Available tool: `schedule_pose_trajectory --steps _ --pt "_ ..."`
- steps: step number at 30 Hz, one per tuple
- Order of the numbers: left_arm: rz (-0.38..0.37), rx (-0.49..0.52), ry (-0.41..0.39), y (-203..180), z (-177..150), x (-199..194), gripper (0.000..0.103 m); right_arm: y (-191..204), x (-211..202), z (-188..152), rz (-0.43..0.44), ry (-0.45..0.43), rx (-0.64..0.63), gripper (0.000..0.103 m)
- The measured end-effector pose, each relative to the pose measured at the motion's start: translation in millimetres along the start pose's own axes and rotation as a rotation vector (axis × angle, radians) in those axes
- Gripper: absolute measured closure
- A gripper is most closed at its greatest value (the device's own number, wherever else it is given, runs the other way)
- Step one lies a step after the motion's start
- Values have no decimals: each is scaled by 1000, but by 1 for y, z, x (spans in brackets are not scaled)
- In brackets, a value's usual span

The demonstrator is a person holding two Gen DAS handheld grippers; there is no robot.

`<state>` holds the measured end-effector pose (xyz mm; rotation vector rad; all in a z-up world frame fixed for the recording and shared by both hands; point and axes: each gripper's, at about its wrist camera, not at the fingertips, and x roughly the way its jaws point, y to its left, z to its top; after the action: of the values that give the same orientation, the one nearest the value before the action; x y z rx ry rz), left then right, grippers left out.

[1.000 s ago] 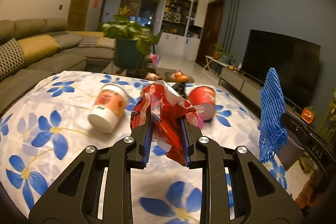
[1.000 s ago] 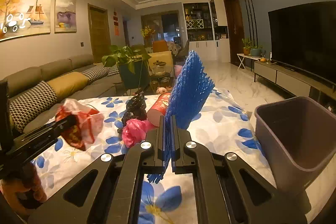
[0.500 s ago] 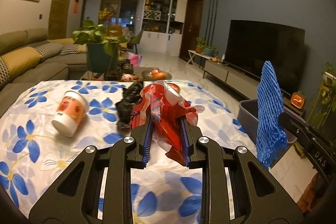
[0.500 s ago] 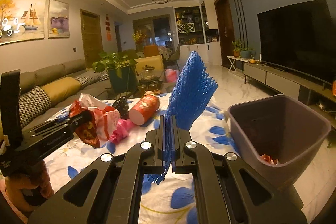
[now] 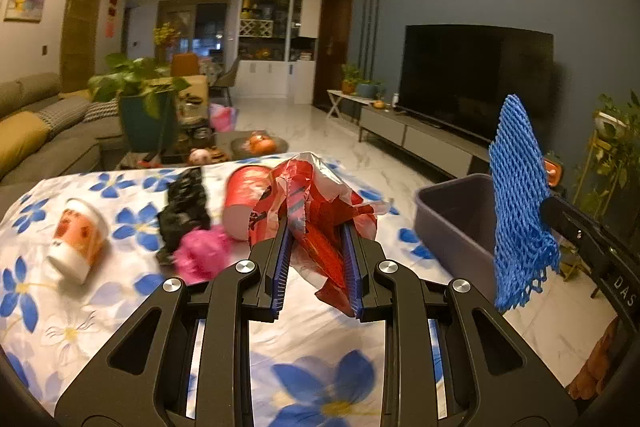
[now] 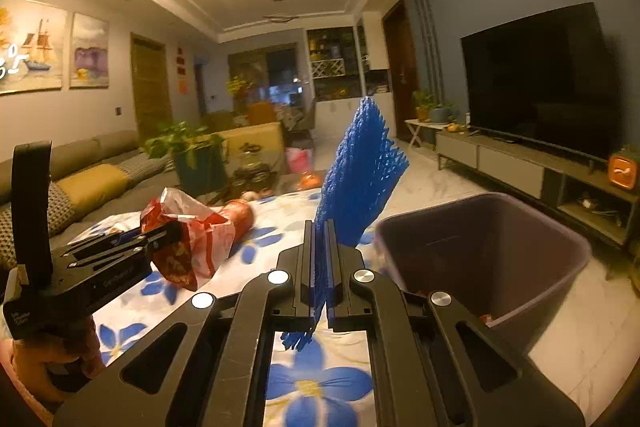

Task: Collect trash
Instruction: 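Lift the red bag with the left tool while the right tool carries the blue net toward the bin, then open both tools over the grey bin to drop the red bag and blue net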

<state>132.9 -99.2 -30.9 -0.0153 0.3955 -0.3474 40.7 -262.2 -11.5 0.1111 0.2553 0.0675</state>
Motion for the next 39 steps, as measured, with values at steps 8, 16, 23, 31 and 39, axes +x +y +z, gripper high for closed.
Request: schedule_pose_trajectory --steps 8,16,23,31,39 --pt "-121 42 -19 -50 21 26 79 -40 -2 6 -122 -23 14 99" --pt "-236 65 -25 -99 32 57 79 -77 1 8 -200 -25 57 99" --pt "-286 64 -5 -124 35 87 79 -93 12 7 -226 -15 71 99" --pt "-315 87 13 -143 30 111 79 -106 18 4 -243 -9 82 99" --pt "-326 96 35 -154 26 124 79 -116 21 2 -251 -3 98 99"
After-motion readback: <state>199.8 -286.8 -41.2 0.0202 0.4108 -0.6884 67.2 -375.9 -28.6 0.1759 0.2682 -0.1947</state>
